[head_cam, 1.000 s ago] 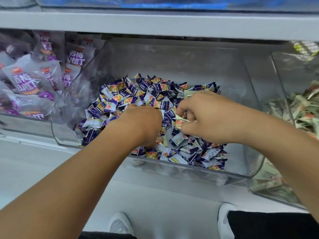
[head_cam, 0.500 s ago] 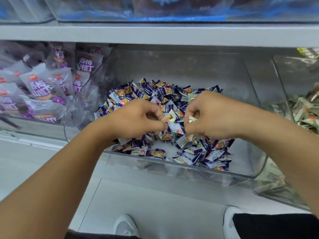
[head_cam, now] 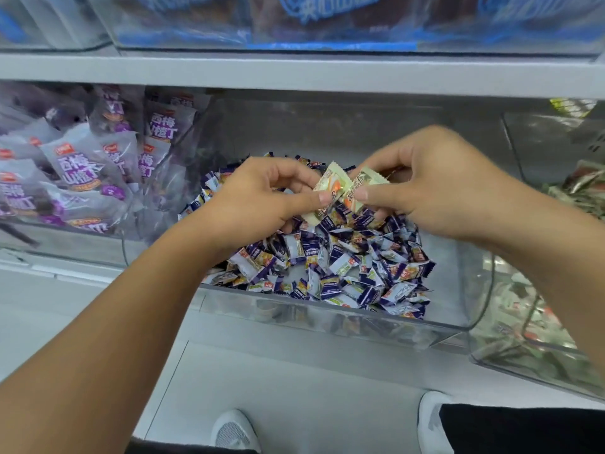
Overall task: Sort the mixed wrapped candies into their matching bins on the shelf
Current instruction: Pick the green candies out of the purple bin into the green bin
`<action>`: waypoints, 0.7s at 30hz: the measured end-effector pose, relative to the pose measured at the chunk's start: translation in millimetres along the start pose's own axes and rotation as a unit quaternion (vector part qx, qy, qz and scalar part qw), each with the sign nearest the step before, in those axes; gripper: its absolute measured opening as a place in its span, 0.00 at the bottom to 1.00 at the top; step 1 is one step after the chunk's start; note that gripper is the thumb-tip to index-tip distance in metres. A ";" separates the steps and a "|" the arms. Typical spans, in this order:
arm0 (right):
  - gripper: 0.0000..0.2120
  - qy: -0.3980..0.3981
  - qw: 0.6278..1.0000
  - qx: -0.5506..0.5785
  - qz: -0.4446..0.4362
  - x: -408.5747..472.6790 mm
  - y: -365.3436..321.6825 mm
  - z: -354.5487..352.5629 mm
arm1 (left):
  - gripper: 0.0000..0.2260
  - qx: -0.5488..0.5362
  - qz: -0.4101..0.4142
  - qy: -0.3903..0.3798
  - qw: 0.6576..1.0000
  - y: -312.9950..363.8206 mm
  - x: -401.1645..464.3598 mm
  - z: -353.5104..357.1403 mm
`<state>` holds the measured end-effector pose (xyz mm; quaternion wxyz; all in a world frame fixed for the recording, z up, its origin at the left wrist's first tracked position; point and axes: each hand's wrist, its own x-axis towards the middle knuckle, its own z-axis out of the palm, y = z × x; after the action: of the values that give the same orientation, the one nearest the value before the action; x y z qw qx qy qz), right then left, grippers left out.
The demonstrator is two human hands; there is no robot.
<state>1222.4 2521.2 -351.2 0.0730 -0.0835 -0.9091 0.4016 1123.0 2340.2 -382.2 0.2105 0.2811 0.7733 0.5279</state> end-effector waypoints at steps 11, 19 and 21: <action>0.06 0.184 0.959 0.195 0.088 -120.2 41.7 -113.7 | 0.04 -0.056 0.153 -0.034 0.986 75.7 -4.2 114.0; 0.03 0.241 0.927 0.215 0.190 -143.0 88.5 -145.6 | 0.09 0.182 0.269 -0.020 0.946 97.4 3.1 183.3; 0.02 0.253 0.933 0.165 0.196 -143.4 92.0 -146.8 | 0.12 0.251 0.275 -0.013 0.928 96.9 6.0 191.7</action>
<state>1400.3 2657.5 -331.1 0.2331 -0.3454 -0.7473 0.5177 1258.4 2505.6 -359.6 -0.0106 0.5330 0.7702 0.3501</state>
